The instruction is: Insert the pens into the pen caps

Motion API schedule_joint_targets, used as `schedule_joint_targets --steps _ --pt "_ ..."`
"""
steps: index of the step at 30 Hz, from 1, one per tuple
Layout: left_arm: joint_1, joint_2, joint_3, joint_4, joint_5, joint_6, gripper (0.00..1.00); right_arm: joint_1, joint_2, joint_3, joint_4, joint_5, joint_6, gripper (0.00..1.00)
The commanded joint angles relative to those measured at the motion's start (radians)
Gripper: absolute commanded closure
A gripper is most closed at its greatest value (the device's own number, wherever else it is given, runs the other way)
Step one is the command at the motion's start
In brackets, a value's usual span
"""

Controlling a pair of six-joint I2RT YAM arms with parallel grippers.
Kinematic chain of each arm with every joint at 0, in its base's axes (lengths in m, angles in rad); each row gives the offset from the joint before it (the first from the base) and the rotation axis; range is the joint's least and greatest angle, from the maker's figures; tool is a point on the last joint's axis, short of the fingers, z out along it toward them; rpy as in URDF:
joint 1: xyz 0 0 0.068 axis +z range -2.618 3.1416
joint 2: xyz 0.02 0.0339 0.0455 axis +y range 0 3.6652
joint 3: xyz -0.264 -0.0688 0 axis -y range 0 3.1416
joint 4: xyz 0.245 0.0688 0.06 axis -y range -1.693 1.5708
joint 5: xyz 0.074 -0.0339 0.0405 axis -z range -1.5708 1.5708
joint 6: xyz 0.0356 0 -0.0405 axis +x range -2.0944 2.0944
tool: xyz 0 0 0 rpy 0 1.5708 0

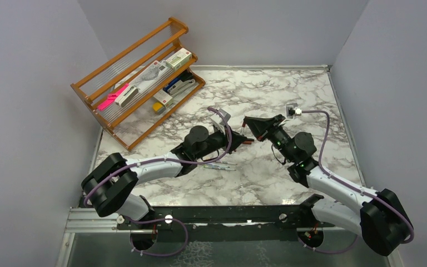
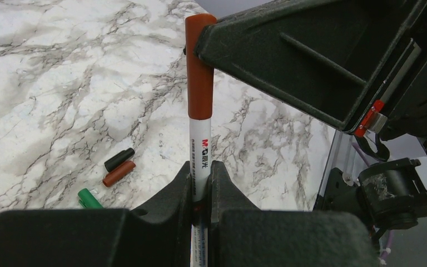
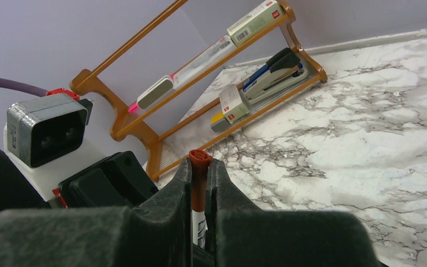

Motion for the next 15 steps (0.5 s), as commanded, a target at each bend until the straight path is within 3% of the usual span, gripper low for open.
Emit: schedule_joint_targets --steps 1,7,11,15 --pt "0.020 -0.022 0.126 0.208 -0.070 0.013 1.00 0.035 0.043 -0.085 -0.172 -0.247 0.008 0.98" --pt "0.019 -0.015 0.162 0.182 -0.073 0.049 1.00 0.034 0.037 -0.096 -0.163 -0.239 0.018 0.98" --pt "0.021 -0.019 0.152 0.122 -0.110 0.094 1.00 0.035 -0.023 -0.054 -0.220 -0.141 0.032 0.98" --pt "0.028 -0.030 0.144 -0.033 -0.207 0.176 1.00 0.035 -0.124 0.048 -0.434 0.087 0.049 0.58"
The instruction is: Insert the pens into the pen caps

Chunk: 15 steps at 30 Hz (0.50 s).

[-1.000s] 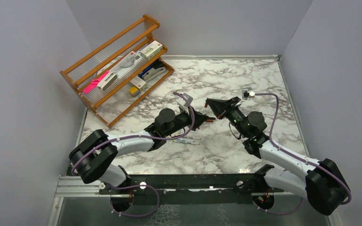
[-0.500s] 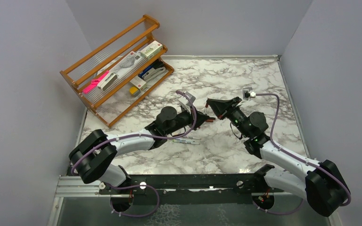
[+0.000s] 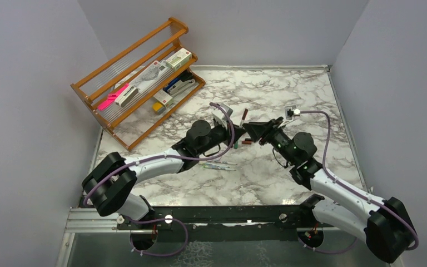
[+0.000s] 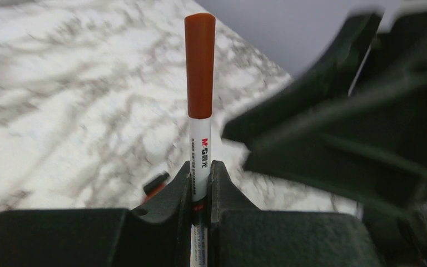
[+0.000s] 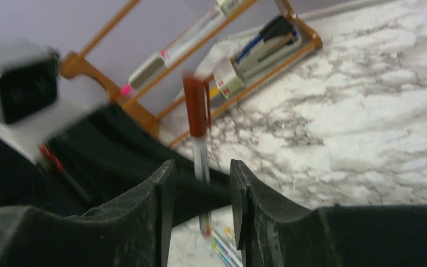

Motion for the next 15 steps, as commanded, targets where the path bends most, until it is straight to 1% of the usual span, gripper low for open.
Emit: schedule_joint_targets --steps 1,2,3,6,10,12,15 --pt "0.033 -0.034 0.097 0.001 -0.212 0.109 1.00 0.037 -0.092 0.059 -0.373 0.117 0.008 0.51" --pt "0.038 -0.027 0.105 -0.059 -0.245 0.131 1.00 0.038 -0.111 0.072 -0.393 0.163 -0.012 0.48" --pt "0.045 -0.019 0.114 -0.094 -0.276 0.143 1.00 0.037 -0.123 0.085 -0.412 0.196 -0.035 0.47" --pt "0.077 0.041 0.165 -0.203 -0.350 0.176 1.00 0.038 -0.107 0.137 -0.468 0.239 -0.096 0.47" --pt "0.136 0.181 0.325 -0.430 -0.418 0.164 1.00 0.037 -0.017 0.196 -0.540 0.248 -0.136 0.49" --pt "0.169 0.240 0.393 -0.514 -0.430 0.120 1.00 0.037 0.033 0.219 -0.566 0.240 -0.152 0.50" --pt "0.215 0.340 0.456 -0.598 -0.379 0.069 1.00 0.036 0.093 0.230 -0.576 0.223 -0.169 0.51"
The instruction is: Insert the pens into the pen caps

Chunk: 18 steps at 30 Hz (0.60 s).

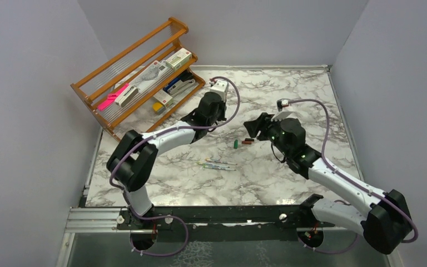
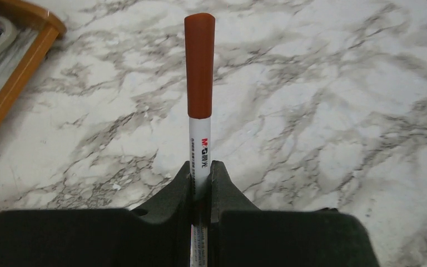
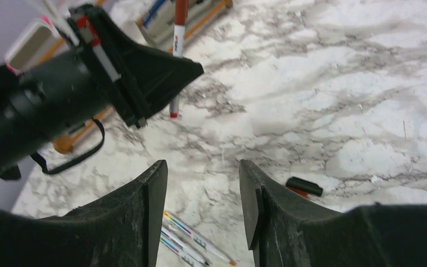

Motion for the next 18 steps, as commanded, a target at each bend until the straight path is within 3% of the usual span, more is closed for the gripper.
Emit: schedule_joint_targets --steps 1,12,18 --pt "0.060 0.116 0.091 -0.236 -0.010 -0.065 1.00 -0.001 0.076 0.022 -0.086 0.010 -0.059 0.51" --pt "0.072 0.298 0.283 -0.507 -0.030 -0.085 1.00 -0.001 0.200 -0.014 -0.012 -0.122 -0.060 0.52" --pt "0.083 0.323 0.298 -0.518 -0.001 -0.114 0.84 -0.001 0.234 -0.010 -0.019 -0.142 -0.073 0.52"
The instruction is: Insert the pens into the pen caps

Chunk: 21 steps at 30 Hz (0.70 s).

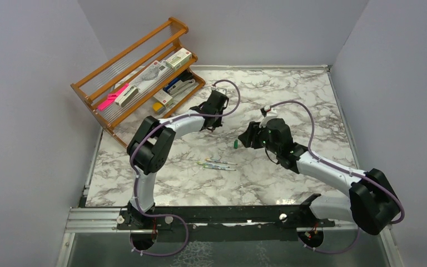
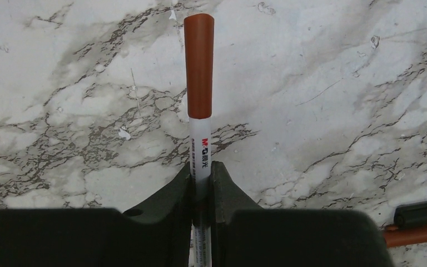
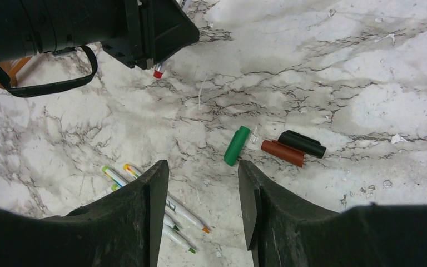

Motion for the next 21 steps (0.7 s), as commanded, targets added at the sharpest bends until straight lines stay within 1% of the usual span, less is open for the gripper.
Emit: schedule_joint_targets --steps 1,7,9,11,13,16,21 --pt "0.008 0.031 0.038 -0.054 0.007 -0.032 0.82 -0.001 0.022 0.003 0.019 -0.043 -0.023 0.52" --pt "0.008 0.053 0.039 -0.052 0.023 -0.050 0.80 -0.001 0.052 0.021 -0.010 -0.099 -0.044 0.52" --pt "0.008 0.039 0.026 -0.046 0.020 -0.055 0.77 0.000 0.063 0.025 -0.020 -0.125 -0.054 0.51" --pt "0.008 0.019 0.009 -0.034 0.018 -0.054 0.75 -0.001 0.075 0.019 -0.018 -0.147 -0.054 0.48" --pt "0.010 0.001 0.003 -0.021 0.016 -0.054 0.74 0.000 0.085 0.014 -0.018 -0.165 -0.048 0.47" --pt "0.010 -0.044 -0.060 0.027 0.029 -0.051 0.71 0.001 0.096 0.011 -0.022 -0.198 -0.049 0.48" --pt "0.007 -0.167 -0.218 0.205 0.100 0.030 0.71 0.001 0.131 0.021 -0.060 -0.228 -0.047 0.55"
